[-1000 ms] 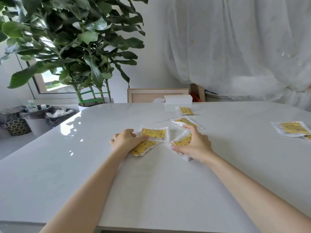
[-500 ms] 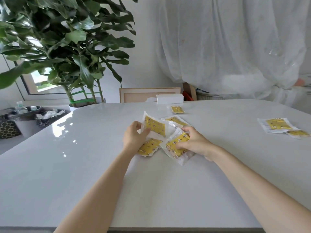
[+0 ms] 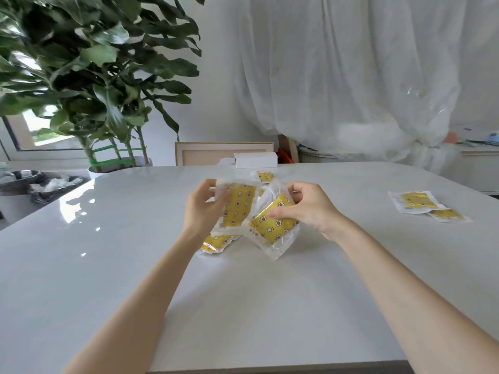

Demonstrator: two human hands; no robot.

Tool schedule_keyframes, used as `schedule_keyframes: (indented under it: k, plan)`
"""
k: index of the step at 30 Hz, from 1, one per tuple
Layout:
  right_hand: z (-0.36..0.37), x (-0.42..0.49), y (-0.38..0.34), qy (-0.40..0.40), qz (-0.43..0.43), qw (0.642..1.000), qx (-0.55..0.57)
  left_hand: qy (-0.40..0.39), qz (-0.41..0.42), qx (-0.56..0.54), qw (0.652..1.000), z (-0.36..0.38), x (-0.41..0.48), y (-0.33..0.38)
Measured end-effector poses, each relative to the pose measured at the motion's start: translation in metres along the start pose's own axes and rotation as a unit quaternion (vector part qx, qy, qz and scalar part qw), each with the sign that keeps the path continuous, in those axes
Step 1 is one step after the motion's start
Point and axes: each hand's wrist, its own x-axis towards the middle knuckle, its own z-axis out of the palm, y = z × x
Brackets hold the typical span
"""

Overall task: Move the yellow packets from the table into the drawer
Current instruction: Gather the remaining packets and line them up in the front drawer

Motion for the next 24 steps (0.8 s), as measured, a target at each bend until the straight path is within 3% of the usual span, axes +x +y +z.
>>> schedule_keyframes:
  k: [4, 7, 13, 16, 19, 24]
  plan:
    - [0.002, 0.007, -0.003, -0.011, -0.069, 0.994, -0.079, -0.091, -0.04, -0.047, 0.994, 0.007, -0.006, 0.002]
    - [0.008, 0.011, 0.0, 0.052, -0.075, 0.988, -0.123, -0.15, -0.06, -0.08, 0.984, 0.009, -0.008, 0.001]
    - [0.016, 0.005, 0.0, 0.048, -0.073, 0.995, -0.052, -0.25, -0.088, -0.01, 0.964, 0.01, -0.011, -0.006]
    - [0.018, 0.01, 0.004, 0.09, -0.073, 0.993, -0.036, -0.29, -0.071, 0.016, 0.954, 0.009, -0.015, -0.002]
    - [0.02, 0.012, 0.006, 0.127, -0.044, 0.991, 0.006, -0.299, -0.062, 0.041, 0.951, 0.011, -0.013, -0.004]
    - [0.025, 0.016, -0.001, 0.122, -0.055, 0.99, 0.055, -0.242, -0.074, 0.049, 0.966, 0.008, -0.008, 0.0]
